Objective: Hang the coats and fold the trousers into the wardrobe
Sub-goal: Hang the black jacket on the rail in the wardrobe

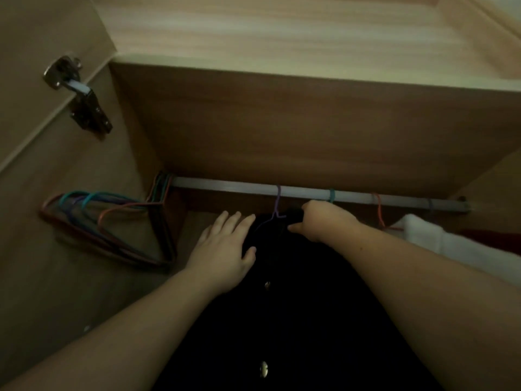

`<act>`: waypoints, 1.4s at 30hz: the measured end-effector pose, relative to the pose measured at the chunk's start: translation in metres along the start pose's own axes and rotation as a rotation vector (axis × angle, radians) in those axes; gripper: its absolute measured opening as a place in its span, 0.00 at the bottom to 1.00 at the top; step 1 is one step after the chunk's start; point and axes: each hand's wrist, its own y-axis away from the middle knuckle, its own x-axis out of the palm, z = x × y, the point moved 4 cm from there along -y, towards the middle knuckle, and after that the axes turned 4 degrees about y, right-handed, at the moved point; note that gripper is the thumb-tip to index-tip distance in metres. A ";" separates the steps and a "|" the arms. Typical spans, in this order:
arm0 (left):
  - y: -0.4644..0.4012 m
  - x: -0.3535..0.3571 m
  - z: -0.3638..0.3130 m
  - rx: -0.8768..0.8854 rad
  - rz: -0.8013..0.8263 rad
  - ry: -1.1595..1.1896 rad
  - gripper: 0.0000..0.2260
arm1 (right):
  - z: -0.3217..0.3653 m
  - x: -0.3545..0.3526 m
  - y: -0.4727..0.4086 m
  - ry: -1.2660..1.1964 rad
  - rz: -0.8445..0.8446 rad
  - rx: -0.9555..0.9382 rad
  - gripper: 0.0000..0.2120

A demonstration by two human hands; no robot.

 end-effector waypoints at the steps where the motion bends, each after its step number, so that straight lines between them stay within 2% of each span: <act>1: 0.005 0.000 0.006 -0.013 -0.010 0.000 0.29 | 0.001 0.000 0.005 0.018 -0.009 -0.006 0.29; 4: 0.025 0.001 0.025 -0.060 -0.050 0.002 0.29 | 0.005 -0.004 0.025 0.085 -0.106 -0.020 0.28; 7: 0.048 0.010 0.038 -0.096 -0.025 0.019 0.30 | 0.014 -0.008 0.051 0.181 -0.221 -0.030 0.31; 12: 0.085 0.036 0.038 -0.129 0.026 0.186 0.29 | 0.022 0.003 0.090 0.347 -0.310 -0.062 0.37; 15: 0.118 0.057 0.027 -0.136 0.062 0.264 0.29 | 0.026 0.032 0.136 0.419 -0.293 -0.166 0.35; 19: 0.185 0.088 0.016 -0.203 0.141 0.400 0.28 | 0.038 0.103 0.229 0.385 -0.369 -0.325 0.33; 22: 0.248 0.107 -0.001 -0.265 0.227 0.431 0.29 | 0.037 0.156 0.302 0.339 -0.314 -0.408 0.30; 26: 0.329 0.114 -0.032 -0.310 0.320 0.378 0.29 | 0.012 0.208 0.380 0.135 -0.277 -0.362 0.27; 30: 0.405 0.106 -0.051 -0.355 0.385 0.339 0.29 | -0.009 0.252 0.454 -0.145 -0.199 -0.312 0.32; 33: 0.463 0.100 -0.052 -0.466 0.418 0.318 0.29 | -0.019 0.288 0.514 -0.357 -0.076 -0.206 0.37; 36: 0.518 0.095 -0.052 -0.552 0.493 0.299 0.30 | -0.026 0.335 0.570 -0.470 0.089 -0.131 0.37; 39: 0.564 0.095 -0.041 -0.652 0.572 0.274 0.31 | -0.031 0.379 0.617 -0.555 0.254 -0.069 0.38; 42: 0.597 0.105 -0.025 -0.778 0.658 0.225 0.36 | -0.030 0.410 0.643 -0.560 0.351 -0.019 0.43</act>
